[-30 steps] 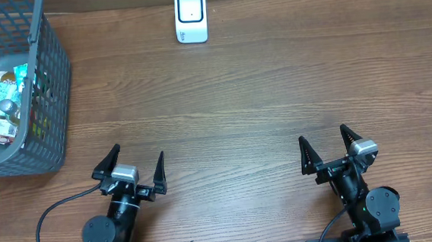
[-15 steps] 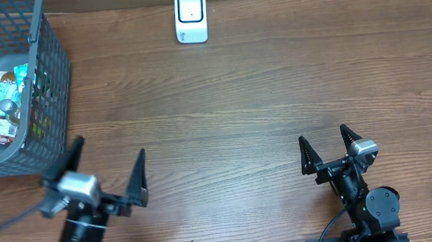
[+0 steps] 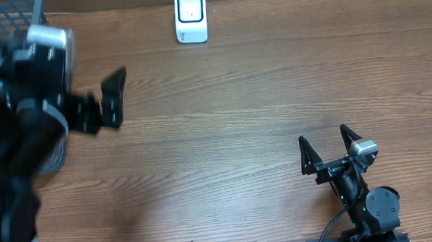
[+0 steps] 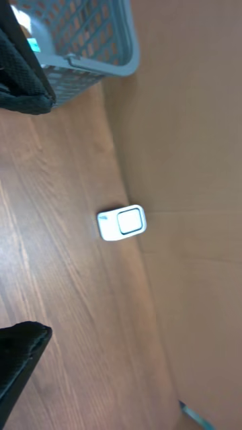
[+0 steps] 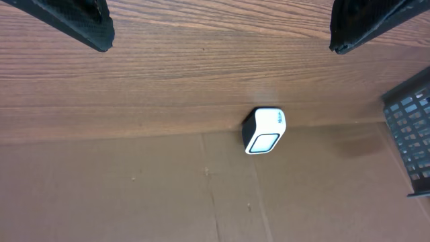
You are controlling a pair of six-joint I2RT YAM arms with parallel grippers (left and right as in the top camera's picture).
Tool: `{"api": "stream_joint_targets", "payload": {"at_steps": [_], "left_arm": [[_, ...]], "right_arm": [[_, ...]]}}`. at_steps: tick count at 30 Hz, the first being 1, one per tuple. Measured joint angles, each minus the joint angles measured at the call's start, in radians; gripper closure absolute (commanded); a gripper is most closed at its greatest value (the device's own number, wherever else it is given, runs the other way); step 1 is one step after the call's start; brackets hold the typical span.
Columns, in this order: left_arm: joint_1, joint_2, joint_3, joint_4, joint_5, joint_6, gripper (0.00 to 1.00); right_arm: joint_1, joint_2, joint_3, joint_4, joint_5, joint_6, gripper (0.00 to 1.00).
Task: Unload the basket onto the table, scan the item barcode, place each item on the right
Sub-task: 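Move the left gripper over the grey basket and reach inside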
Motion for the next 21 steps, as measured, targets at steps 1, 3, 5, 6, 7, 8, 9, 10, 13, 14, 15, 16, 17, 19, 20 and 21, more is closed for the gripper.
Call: {"api": "stream_joint_targets", "payload": {"at_steps": [1,3,5,6,7,8,9,10,13,14,15,16,17,19,20,21], "left_arm": [[0.0,0.038,0.023,-0.013,-0.001,0.001,0.0],[0.0,0.095,0.034,-0.028,-0.005,0.001,0.0],[0.0,0.14,0.034,-0.033,-0.015,0.001,0.0],[0.0,0.161,0.034,-0.029,-0.022,0.002,0.01],[0.0,0.178,0.034,-0.02,-0.029,0.002,0.01],[0.0,0.194,0.034,-0.003,-0.041,0.003,0.01],[0.0,0.202,0.034,0.013,-0.052,0.004,0.01],[0.0,0.212,0.034,0.045,-0.077,0.004,0.0],[0.0,0.216,0.034,0.118,-0.157,0.004,0.0],[0.003,0.216,0.035,0.14,-0.192,0.004,0.0],[0.006,0.216,0.037,0.157,-0.226,0.004,0.0],[0.015,0.216,0.038,0.171,-0.264,0.004,0.0],[0.023,0.216,0.038,0.176,-0.295,0.004,0.0],[0.049,0.216,0.038,0.178,-0.349,0.004,0.0],[0.074,0.216,0.038,0.178,-0.373,0.004,0.0],[0.096,0.217,0.038,0.178,-0.391,0.004,0.01]], "right_arm": [[0.0,0.0,0.0,0.0,0.0,0.0,0.0],[0.0,0.0,0.0,0.001,0.0,0.0,0.0],[0.0,0.0,0.0,0.001,0.0,0.0,0.0],[0.0,0.0,0.0,0.001,0.0,0.0,0.0],[0.0,0.0,0.0,0.0,0.0,0.0,0.0],[0.0,0.0,0.0,0.0,0.0,0.0,0.0],[0.0,0.0,0.0,0.0,0.0,0.0,0.0],[0.0,0.0,0.0,0.0,-0.001,0.0,0.0],[0.0,0.0,0.0,0.0,0.0,0.0,0.0],[0.0,0.0,0.0,0.0,0.0,0.0,0.0],[0.0,0.0,0.0,0.0,0.0,0.0,0.0],[0.0,0.0,0.0,0.0,0.0,0.0,0.0],[0.0,0.0,0.0,0.0,0.0,0.0,0.0],[0.0,0.0,0.0,0.0,0.0,0.0,0.0],[0.0,0.0,0.0,0.001,0.0,0.0,0.0],[0.0,0.0,0.0,0.0,0.0,0.0,0.0]]}}
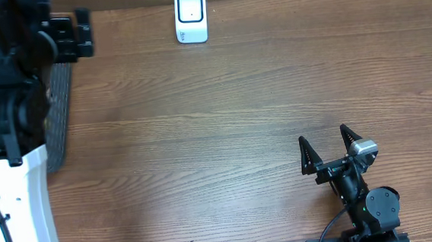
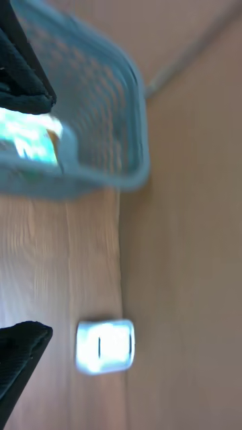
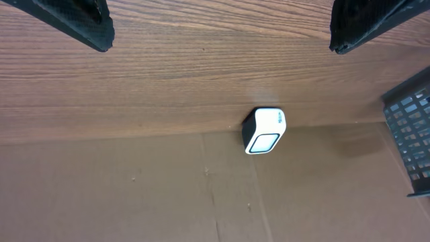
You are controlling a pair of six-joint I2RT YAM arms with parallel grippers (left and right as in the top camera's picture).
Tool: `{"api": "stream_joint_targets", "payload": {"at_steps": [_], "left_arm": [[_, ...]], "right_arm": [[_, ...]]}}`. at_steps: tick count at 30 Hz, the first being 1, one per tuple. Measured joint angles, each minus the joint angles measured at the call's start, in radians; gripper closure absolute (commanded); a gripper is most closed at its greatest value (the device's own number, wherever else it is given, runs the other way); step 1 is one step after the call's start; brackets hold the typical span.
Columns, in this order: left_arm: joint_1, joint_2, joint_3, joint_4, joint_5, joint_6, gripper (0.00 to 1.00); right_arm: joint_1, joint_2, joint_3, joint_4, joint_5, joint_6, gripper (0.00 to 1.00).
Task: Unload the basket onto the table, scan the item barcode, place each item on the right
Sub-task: 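Move the left gripper over the grey basket and reach inside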
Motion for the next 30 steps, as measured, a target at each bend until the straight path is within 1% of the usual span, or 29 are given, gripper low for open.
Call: {"api": "stream_joint_targets", "payload": {"at_steps": [3,6,12,16,22,30], "left_arm": [[0.103,0.013,0.001,-0.004,-0.035,0.0,0.0],[0.21,0.041,0.001,-0.018,-0.028,-0.001,0.0],[0.409,0.113,0.001,-0.055,0.086,-0.011,0.0],[0.496,0.17,0.002,-0.122,0.141,-0.012,0.0],[0.568,0.306,0.003,-0.205,0.194,-0.007,0.0],[0.581,0.461,0.003,-0.261,0.25,0.051,0.0]], "right_arm": [[0.0,0.0,0.0,0.0,0.0,0.0,0.0],[0.0,0.0,0.0,0.0,0.0,0.0,0.0],[0.0,0.0,0.0,0.0,0.0,0.0,0.0],[0.0,0.0,0.0,0.0,0.001,0.0,0.0],[0.0,0.0,0.0,0.0,0.0,0.0,0.0],[0.0,0.0,0.0,0.0,0.0,0.0,0.0]]}}
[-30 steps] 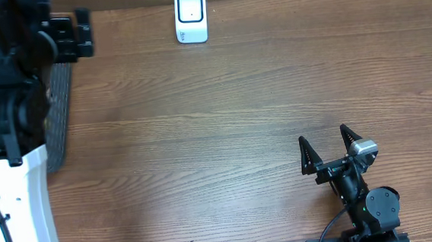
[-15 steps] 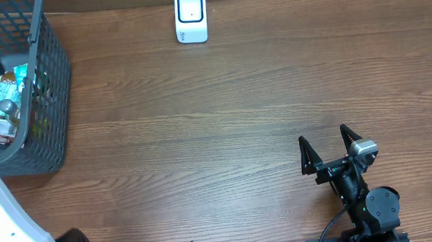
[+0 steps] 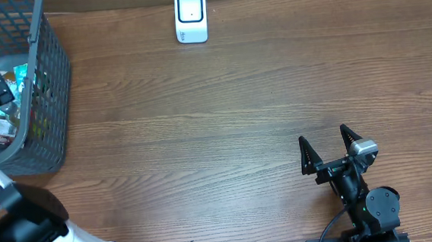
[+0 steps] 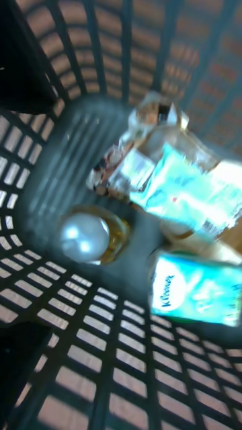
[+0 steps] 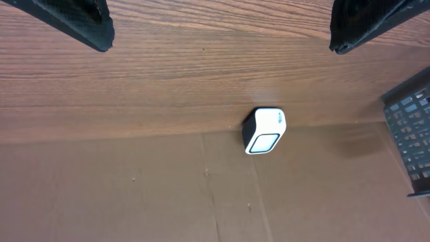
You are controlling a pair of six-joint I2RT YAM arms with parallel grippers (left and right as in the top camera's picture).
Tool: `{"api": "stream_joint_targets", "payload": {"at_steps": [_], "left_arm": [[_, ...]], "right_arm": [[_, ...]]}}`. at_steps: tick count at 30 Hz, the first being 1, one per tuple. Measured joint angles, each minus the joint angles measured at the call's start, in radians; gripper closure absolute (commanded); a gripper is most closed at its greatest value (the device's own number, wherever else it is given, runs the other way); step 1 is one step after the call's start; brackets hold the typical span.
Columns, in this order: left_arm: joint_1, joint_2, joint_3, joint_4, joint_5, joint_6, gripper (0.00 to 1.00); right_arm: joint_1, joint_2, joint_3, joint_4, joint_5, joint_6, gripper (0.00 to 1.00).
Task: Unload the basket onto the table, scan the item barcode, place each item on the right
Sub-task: 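Move the left gripper over the grey basket and reach inside, then grasp the yellow oil bottle in the basket with the left gripper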
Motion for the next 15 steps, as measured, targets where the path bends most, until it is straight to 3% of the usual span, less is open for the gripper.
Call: {"api": "stream_joint_targets", "payload": {"at_steps": [11,15], "left_arm": [[0.0,0.141,0.0,-0.039,0.062,0.053,0.0],[0.0,0.188,0.0,-0.052,0.066,0.053,0.05]], "right_arm": [[0.0,0.0,0.0,0.0,0.0,0.0,0.0],[0.0,0.0,0.0,0.0,0.0,0.0,0.0]]}}
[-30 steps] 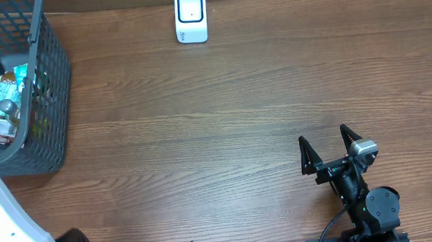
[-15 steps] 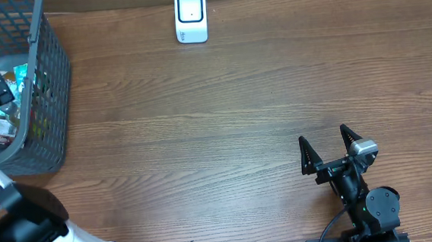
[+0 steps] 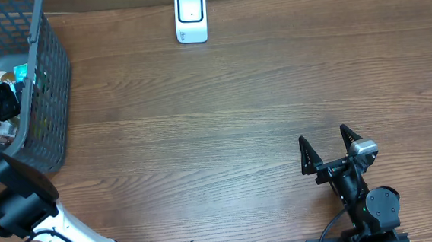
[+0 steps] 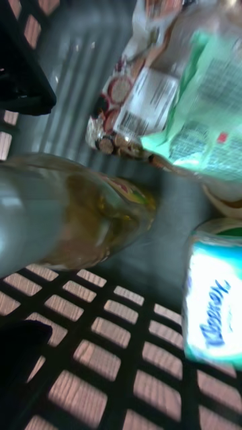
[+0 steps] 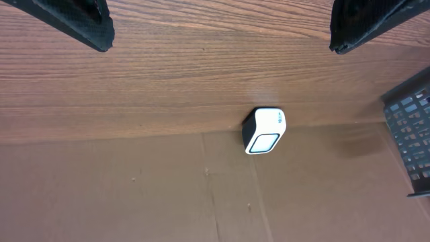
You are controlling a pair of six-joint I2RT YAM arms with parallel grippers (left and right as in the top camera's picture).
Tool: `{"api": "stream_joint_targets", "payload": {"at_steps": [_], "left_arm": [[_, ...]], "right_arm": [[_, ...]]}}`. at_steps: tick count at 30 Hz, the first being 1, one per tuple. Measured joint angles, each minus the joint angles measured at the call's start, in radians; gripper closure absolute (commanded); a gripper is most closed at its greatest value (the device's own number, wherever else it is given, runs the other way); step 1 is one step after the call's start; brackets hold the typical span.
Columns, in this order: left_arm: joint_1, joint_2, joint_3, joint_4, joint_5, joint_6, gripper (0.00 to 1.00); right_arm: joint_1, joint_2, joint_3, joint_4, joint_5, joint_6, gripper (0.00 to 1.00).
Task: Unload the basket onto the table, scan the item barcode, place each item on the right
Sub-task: 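Grasp the yellow oil bottle in the basket with the left gripper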
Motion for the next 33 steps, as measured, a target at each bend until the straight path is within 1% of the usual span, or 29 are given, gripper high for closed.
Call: {"api": "stream_joint_targets", "payload": {"at_steps": [4,10,11,12,13,14,15,24,25,28,30,31,33], "left_arm": [[0.0,0.029,0.0,-0.001,0.0,0.0,0.13],[0.0,0.036,0.0,0.002,0.001,-0.004,0.28],[0.0,0.036,0.0,0.002,0.0,-0.003,0.28],[0.0,0.036,0.0,0.003,0.0,-0.004,0.28],[0.0,0.036,0.0,0.004,0.001,-0.004,0.22],[0.0,0.036,0.0,0.005,0.0,-0.005,0.05],[0.0,0.036,0.0,0.007,0.001,-0.006,0.01],[0.0,0.036,0.0,0.027,0.005,-0.019,0.0],[0.0,0.036,0.0,0.027,0.005,-0.019,0.02],[0.0,0.036,0.0,0.027,0.007,-0.027,0.14],[0.0,0.036,0.0,0.027,0.007,-0.032,0.2],[0.0,0.036,0.0,0.027,0.008,-0.033,0.22],[0.0,0.036,0.0,0.026,0.007,-0.034,0.24]], "right_arm": [[0.0,0.0,0.0,0.0,0.0,0.0,0.0],[0.0,0.0,0.0,0.0,0.0,0.0,0.0],[0.0,0.0,0.0,0.0,0.0,0.0,0.0],[0.0,0.0,0.0,0.0,0.0,0.0,0.0],[0.0,0.0,0.0,0.0,0.0,0.0,0.0],[0.0,0.0,0.0,0.0,0.0,0.0,0.0],[0.0,0.0,0.0,0.0,0.0,0.0,0.0],[0.0,0.0,0.0,0.0,0.0,0.0,0.0],[0.0,0.0,0.0,0.001,0.0,0.0,0.0],[0.0,0.0,0.0,0.0,0.0,0.0,0.0],[0.0,0.0,0.0,0.0,0.0,0.0,0.0],[0.0,0.0,0.0,0.0,0.0,0.0,0.0],[0.0,0.0,0.0,0.0,0.0,0.0,0.0]]}}
